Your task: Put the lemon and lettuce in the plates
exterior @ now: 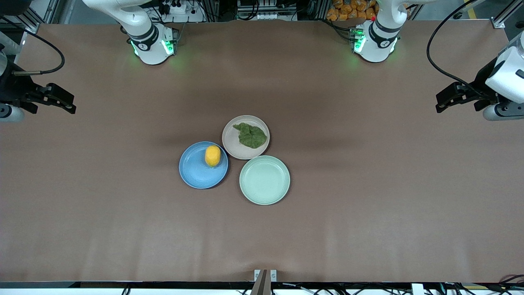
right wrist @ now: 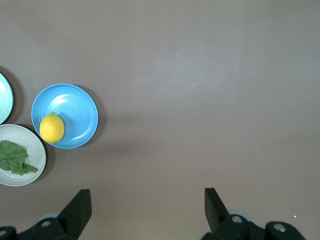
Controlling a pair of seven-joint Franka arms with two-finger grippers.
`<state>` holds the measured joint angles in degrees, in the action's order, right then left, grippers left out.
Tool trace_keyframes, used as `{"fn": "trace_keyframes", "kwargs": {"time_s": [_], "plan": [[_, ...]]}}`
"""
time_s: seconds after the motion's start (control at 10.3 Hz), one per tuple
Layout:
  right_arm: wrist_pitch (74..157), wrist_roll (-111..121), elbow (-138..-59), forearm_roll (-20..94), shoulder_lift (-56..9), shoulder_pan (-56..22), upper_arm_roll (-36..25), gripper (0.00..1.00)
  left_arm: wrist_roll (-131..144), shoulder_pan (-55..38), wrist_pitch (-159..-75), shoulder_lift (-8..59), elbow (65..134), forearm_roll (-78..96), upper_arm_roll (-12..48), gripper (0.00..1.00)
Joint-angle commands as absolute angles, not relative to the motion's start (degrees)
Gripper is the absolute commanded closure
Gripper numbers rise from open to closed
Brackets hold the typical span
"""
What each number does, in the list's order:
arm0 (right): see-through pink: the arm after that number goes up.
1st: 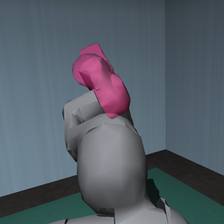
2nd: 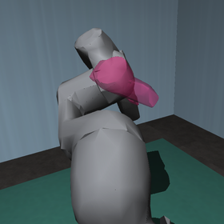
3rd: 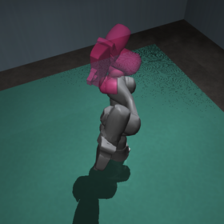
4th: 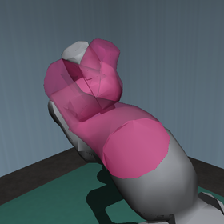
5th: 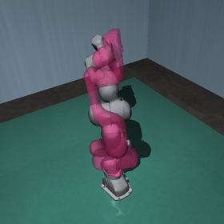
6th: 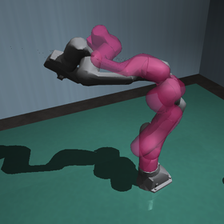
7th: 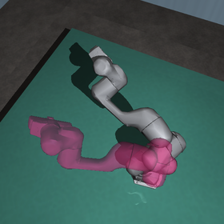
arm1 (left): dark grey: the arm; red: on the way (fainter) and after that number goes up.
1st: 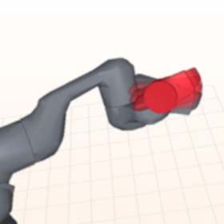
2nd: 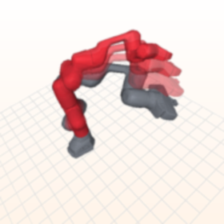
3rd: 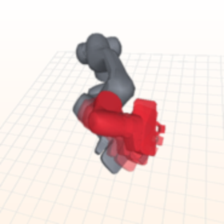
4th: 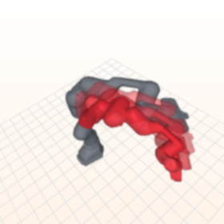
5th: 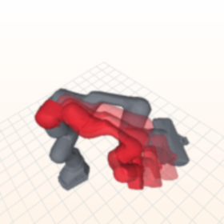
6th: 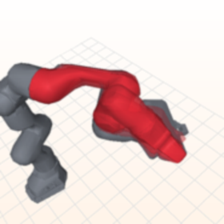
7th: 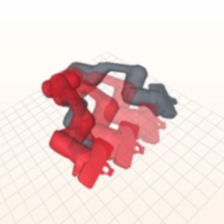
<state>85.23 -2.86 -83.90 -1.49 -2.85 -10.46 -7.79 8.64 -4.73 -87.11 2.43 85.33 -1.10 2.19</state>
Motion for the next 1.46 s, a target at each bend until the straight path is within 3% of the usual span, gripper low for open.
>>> {"fn": "trace_keyframes", "kwargs": {"time_s": [0.0, 1.36], "plan": [[85.25, -3.34, -83.85, -2.46, -2.81, -10.11, -7.56, 0.00, 7.56, -4.83, -86.22, 2.29, 85.08, -0.88, 2.20, 0.00], [86.04, -3.25, -84.64, -2.29, -2.02, -4.05, -1.76, 0.00, 7.65, -4.83, -85.87, 1.93, 85.08, -1.84, 2.11, 0.00]]}}
